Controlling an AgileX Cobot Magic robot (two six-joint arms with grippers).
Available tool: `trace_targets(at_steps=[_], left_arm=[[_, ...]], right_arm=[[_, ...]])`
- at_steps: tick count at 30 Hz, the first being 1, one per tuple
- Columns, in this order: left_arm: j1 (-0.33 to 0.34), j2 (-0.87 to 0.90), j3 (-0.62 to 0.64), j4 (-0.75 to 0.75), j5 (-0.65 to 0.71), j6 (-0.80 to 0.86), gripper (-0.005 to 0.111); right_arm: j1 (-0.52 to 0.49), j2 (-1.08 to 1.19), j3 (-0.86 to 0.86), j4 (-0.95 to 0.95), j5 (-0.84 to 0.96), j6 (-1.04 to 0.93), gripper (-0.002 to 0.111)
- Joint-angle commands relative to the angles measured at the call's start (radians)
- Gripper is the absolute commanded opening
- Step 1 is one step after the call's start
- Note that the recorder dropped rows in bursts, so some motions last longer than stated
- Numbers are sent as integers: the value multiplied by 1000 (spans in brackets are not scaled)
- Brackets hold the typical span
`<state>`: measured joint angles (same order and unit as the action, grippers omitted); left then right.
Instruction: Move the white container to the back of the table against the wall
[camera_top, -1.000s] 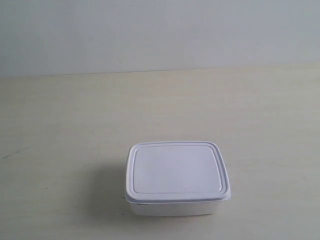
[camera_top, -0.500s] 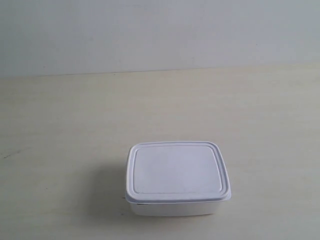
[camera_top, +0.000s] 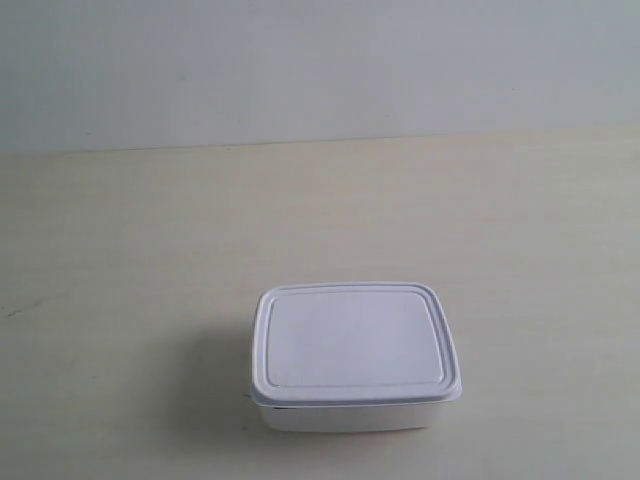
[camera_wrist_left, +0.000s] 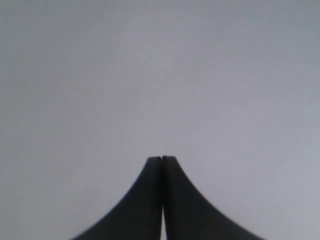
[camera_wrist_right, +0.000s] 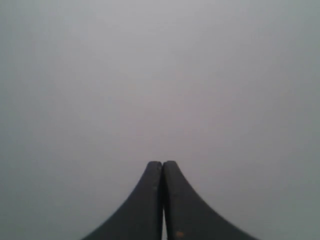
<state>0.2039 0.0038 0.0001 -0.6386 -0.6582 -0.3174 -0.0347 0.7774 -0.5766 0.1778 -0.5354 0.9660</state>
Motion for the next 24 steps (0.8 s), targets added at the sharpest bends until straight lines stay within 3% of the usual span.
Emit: trace_targets(at_steps=[1,6,8,12,16,20,24], left_arm=[[-76,-4,-10,13,-158,-22,0],[-136,-4,-68,22,-226,-26,0],[-138,-4,-109,27,-195,31,0],[-138,60,-267,55,110,293,0],[-139,244,-458,210,363,416,0],[-215,424,-630,391,477,505,0],[-318,579,-733,428,587,620,0]], right_arm=[[84,93,-120,-57,33,-161,0],[167,111,-195,-14,10,-375,0],[200,122,-227,-2,17,-464,0],[283,167,-284,-4,127,-642,0],[391,230,-307,-4,166,-799,0],[479,273,-311,5,184,-1041,0],[501,296,-311,58,239,-1102,0]])
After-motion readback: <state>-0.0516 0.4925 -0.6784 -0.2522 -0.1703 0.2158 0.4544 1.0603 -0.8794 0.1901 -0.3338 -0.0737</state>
